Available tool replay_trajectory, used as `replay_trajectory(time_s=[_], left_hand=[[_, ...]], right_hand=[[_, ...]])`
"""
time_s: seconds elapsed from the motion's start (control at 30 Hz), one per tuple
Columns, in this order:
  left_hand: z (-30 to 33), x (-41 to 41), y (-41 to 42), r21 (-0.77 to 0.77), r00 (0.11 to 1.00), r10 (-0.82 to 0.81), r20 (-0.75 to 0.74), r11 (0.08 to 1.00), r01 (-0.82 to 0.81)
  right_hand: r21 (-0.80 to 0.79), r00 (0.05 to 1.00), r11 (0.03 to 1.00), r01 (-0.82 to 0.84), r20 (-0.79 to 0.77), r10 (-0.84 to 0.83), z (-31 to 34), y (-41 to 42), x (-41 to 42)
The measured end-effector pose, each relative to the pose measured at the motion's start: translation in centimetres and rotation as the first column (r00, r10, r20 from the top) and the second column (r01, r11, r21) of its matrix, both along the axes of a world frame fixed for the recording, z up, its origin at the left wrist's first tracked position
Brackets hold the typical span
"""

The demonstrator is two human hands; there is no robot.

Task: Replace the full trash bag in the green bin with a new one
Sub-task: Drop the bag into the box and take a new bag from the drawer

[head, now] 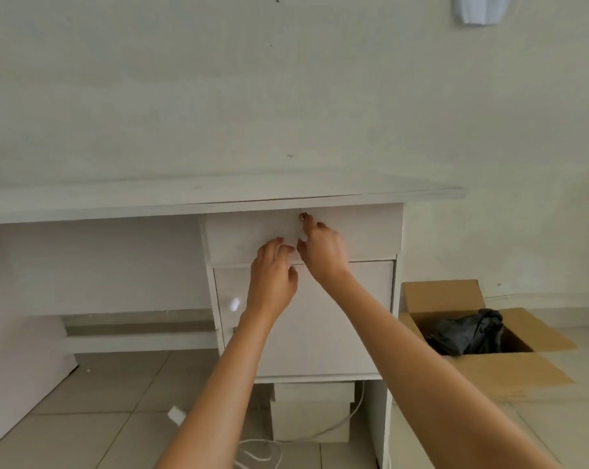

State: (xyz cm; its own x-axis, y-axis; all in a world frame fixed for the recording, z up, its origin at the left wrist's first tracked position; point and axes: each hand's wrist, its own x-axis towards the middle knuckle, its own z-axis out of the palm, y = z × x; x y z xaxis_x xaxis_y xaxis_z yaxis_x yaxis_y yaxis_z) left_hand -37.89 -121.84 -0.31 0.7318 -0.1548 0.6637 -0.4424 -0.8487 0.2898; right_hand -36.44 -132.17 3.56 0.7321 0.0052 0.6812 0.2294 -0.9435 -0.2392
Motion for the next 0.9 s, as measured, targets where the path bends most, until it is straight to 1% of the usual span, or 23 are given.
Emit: replay_trajectory(time_s=[0.07, 0.1, 0.13, 0.27, 0.37, 0.47, 0.5, 0.57, 0.63, 0.67, 0.7, 0.73, 0.77, 0.8, 0.83, 0.87, 0.9], left_hand=[[0.2, -0.6, 0.2, -0.092, 0.965, 0.04, 0.259, 0.996, -0.016], [0.2, -1.0, 0.3, -0.098, 0.932, 0.067, 0.357, 0.995, -0.034], [0.3, -1.5, 0.4, -0.084, 0.909, 0.087, 0.408, 0.995, -0.057], [-0.5, -4.0, 0.4, -0.026, 0.84, 0.088, 0.535, 0.996, -0.088], [-0.8, -5.6, 0.8, -0.022, 0.765, 0.066, 0.641, 0.998, -0.067], [-0.9, -6.6, 1.3, -0.04, 0.704, 0.057, 0.708, 0.998, -0.041], [-1.1, -6.8, 1.5, -0.041, 0.688, 0.06, 0.724, 0.998, -0.044], [-1.3, -7.0, 1.8, -0.028, 0.684, 0.047, 0.728, 0.999, -0.039], [-0.8, -7.3, 2.1, -0.001, 0.708, 0.006, 0.706, 1.0, -0.007], [-0.2, -7.8, 2.4, 0.009, 0.739, -0.031, 0.673, 0.999, 0.034], [0.8, -8.4, 2.8, 0.016, 0.786, -0.081, 0.612, 0.996, 0.09], [2.1, -9.3, 3.2, 0.017, 0.845, -0.146, 0.515, 0.987, 0.16], [3.8, -10.4, 3.7, -0.012, 0.902, -0.221, 0.371, 0.97, 0.242], [5.8, -11.3, 4.1, -0.078, 0.934, -0.294, 0.202, 0.946, 0.314], [7.5, -11.7, 4.4, -0.139, 0.938, -0.341, 0.063, 0.928, 0.347], [9.1, -11.4, 4.7, -0.131, 0.942, -0.336, -0.023, 0.935, 0.33], [10.5, -10.4, 4.9, -0.037, 0.952, -0.289, -0.103, 0.957, 0.286]], right_hand=[[0.137, 0.993, 0.986, -0.095, 0.081, 0.085, -1.1, -0.2, -1.7], [0.173, 0.987, 0.976, -0.129, 0.112, 0.111, -1.5, -0.2, -2.6], [0.189, 0.981, 0.97, -0.154, 0.142, 0.128, -1.9, -0.3, -3.6], [0.153, 0.948, 0.973, -0.172, 0.296, 0.121, -3.0, -0.8, -7.9], [0.091, 0.924, 0.978, -0.188, 0.354, 0.144, -3.6, -1.1, -11.1], [-0.007, 0.924, 0.983, -0.183, 0.341, 0.174, -4.0, -1.2, -13.1], [-0.034, 0.934, 0.984, -0.173, 0.312, 0.175, -4.1, -1.2, -13.5], [-0.059, 0.955, 0.982, -0.178, 0.232, 0.187, -4.0, -1.2, -13.6], [-0.137, 0.975, 0.973, -0.188, 0.092, 0.201, -3.2, -1.3, -14.0], [-0.193, 0.98, 0.962, -0.195, -0.007, 0.197, -2.1, -1.5, -14.6], [-0.189, 0.964, 0.95, -0.249, -0.147, 0.224, -0.7, -2.0, -15.2], [-0.091, 0.915, 0.937, -0.337, -0.266, 0.303, 0.9, -2.8, -16.1], [0.061, 0.862, 0.912, -0.405, -0.307, 0.404, 2.7, -3.5, -16.9], [0.186, 0.851, 0.881, -0.435, -0.235, 0.47, 4.6, -4.4, -17.3], [0.257, 0.863, 0.855, -0.451, -0.119, 0.491, 6.6, -5.3, -17.2], [0.252, 0.88, 0.861, -0.441, -0.066, 0.47, 8.4, -6.1, -16.5], [0.18, 0.897, 0.894, -0.41, -0.1, 0.431, 10.2, -6.5, -15.6]])
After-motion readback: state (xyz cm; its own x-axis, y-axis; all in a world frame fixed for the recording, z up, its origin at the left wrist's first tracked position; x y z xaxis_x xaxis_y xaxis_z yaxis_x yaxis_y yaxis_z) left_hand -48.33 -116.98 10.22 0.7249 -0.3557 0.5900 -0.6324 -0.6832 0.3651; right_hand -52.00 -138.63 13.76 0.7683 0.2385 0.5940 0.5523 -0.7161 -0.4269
